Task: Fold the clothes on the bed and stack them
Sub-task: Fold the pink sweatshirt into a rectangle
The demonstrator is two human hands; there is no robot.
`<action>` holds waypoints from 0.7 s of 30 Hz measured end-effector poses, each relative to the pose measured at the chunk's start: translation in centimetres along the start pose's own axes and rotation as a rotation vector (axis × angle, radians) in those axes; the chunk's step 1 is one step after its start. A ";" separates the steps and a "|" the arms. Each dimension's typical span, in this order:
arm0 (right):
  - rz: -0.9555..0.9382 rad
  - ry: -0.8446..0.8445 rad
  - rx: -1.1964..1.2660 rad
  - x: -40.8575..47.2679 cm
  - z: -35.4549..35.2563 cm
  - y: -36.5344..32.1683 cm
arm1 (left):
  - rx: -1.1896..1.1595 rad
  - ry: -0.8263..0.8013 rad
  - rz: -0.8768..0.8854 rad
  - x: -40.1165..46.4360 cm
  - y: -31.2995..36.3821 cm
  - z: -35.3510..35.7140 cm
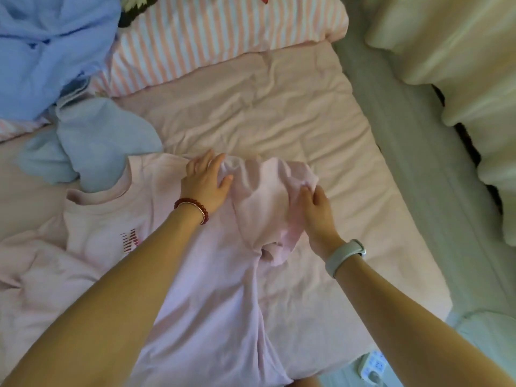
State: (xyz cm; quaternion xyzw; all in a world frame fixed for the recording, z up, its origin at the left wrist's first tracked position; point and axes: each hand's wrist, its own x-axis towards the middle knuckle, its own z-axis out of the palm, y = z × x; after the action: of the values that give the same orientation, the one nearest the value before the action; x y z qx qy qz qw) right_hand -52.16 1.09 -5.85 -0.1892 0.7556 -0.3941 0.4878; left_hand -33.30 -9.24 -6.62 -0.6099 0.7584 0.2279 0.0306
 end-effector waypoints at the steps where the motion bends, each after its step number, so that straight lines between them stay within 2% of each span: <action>1: -0.084 0.058 -0.046 0.4 -1.7 -0.4 | 0.014 -0.017 0.004 0.4 0.4 0.0; 4: -0.313 0.125 -0.290 1.6 -6.1 -2.0 | 0.081 -0.069 0.026 1.4 1.8 0.0; 8: -0.410 0.081 -0.582 4.5 -8.0 -3.6 | 0.235 -0.190 0.071 2.8 2.8 0.0; 11: -0.229 -0.009 -0.480 6.0 -8.0 -3.4 | 0.288 -0.208 0.039 3.7 2.7 0.1; 14: -0.027 -0.180 -0.486 5.2 -8.2 -1.0 | 0.274 -0.171 -0.020 4.1 2.1 -0.2; 16: -0.006 -0.251 -0.413 3.4 -8.5 1.1 | 0.243 -0.148 -0.014 3.9 1.6 -0.5; 18: -0.035 -0.293 -0.340 1.8 -8.5 2.7 | 0.115 -0.079 -0.019 3.6 1.3 -0.8; 21: -0.074 -0.175 -0.461 0.6 -7.8 4.1 | -0.103 0.014 -0.065 3.4 1.6 -1.6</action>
State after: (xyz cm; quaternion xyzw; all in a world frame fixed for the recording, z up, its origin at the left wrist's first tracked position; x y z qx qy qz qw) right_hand -58.91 6.41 -7.70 -0.3562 0.7729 -0.2111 0.4808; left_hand -35.25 -12.69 -5.82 -0.6366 0.7256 0.2612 0.0016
